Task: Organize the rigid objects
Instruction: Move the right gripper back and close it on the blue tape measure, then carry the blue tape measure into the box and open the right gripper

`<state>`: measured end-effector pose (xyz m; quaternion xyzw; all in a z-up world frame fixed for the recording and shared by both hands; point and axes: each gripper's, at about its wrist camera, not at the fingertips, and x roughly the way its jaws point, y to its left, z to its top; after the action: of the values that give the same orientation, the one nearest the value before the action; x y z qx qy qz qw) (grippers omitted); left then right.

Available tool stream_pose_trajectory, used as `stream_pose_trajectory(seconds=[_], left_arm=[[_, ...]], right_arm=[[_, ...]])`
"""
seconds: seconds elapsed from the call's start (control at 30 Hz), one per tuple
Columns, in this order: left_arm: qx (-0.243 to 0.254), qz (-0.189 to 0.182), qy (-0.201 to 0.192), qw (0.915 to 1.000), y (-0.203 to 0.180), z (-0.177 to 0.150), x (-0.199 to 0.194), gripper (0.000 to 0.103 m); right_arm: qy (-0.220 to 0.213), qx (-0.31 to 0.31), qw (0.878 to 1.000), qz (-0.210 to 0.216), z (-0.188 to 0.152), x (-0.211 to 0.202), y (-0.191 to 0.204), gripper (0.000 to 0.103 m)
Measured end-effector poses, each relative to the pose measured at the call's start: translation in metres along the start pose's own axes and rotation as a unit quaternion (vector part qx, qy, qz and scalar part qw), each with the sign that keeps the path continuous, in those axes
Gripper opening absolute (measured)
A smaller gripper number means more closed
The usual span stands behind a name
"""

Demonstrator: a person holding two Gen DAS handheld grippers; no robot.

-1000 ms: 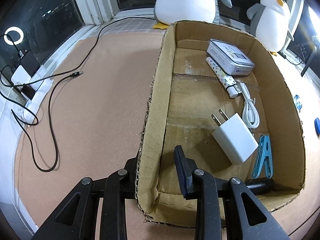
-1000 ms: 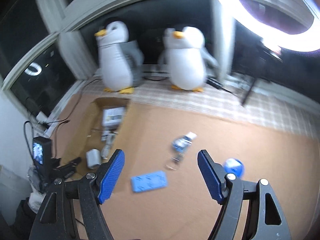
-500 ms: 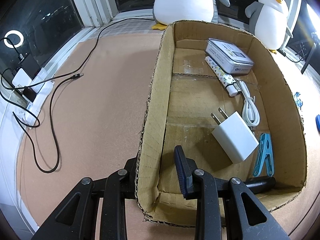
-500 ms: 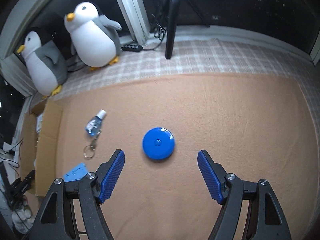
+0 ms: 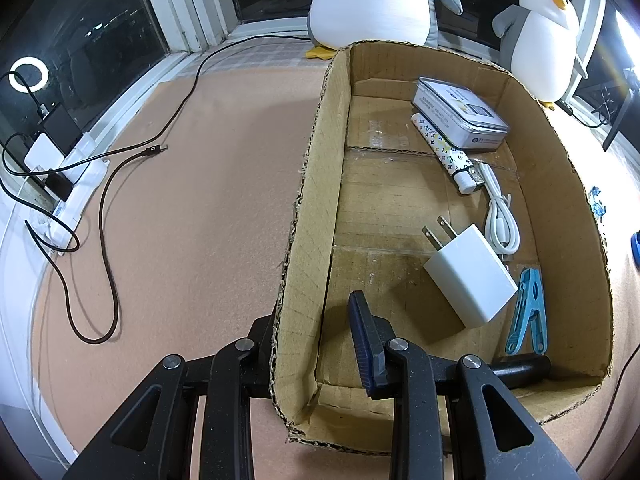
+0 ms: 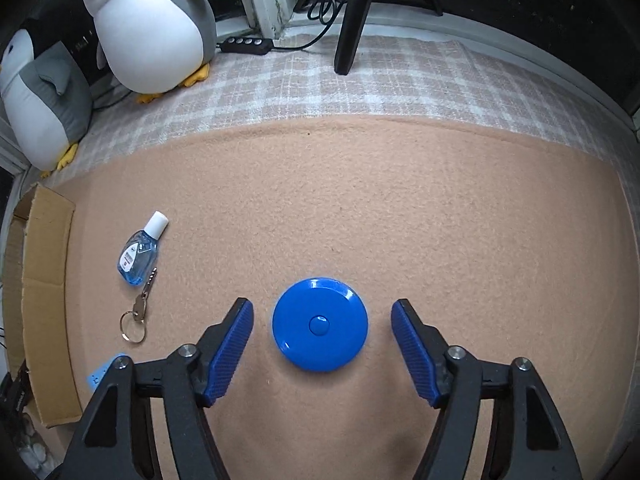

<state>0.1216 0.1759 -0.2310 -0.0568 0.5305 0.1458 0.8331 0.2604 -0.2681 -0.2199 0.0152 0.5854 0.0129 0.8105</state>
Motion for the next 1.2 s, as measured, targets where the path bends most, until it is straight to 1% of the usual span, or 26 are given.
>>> stream_pose_trajectory(seconds=[0.07, 0.13, 0.37, 0.63, 0.8, 0.9, 1.03, 1.2], left_arm=[[-0.001, 0.000, 0.000, 1.0000, 0.000, 0.000, 0.000, 0.030], [-0.002, -0.001, 0.000, 1.0000, 0.001, 0.000, 0.000, 0.030], [-0.003, -0.003, -0.001, 1.0000, 0.001, 0.000, 0.000, 0.030], [-0.003, -0.003, -0.001, 1.0000, 0.001, 0.000, 0.000, 0.030], [-0.003, -0.003, -0.001, 1.0000, 0.001, 0.000, 0.000, 0.030], [-0.003, -0.003, -0.001, 1.0000, 0.001, 0.000, 0.000, 0.030], [-0.003, -0.003, -0.001, 1.0000, 0.001, 0.000, 0.000, 0.030], [-0.005, -0.004, -0.002, 1.0000, 0.000, 0.000, 0.000, 0.030]], right_arm=[[0.007, 0.001, 1.000, -0.010, 0.002, 0.004, 0.002, 0.058], [0.011, 0.002, 1.000, -0.010, 0.003, 0.008, 0.002, 0.053], [0.016, -0.004, 1.000, -0.014, -0.001, 0.007, -0.001, 0.046], [0.015, -0.009, 1.000, -0.013, 0.005, 0.011, 0.004, 0.046], [0.012, -0.007, 1.000, -0.006, 0.001, 0.007, 0.003, 0.046], [0.006, -0.008, 1.000, 0.001, -0.004, -0.001, 0.003, 0.046], [-0.005, -0.018, 1.000, 0.013, -0.008, -0.015, 0.012, 0.046], [-0.026, -0.048, 0.998, 0.040, -0.009, -0.043, 0.037, 0.046]])
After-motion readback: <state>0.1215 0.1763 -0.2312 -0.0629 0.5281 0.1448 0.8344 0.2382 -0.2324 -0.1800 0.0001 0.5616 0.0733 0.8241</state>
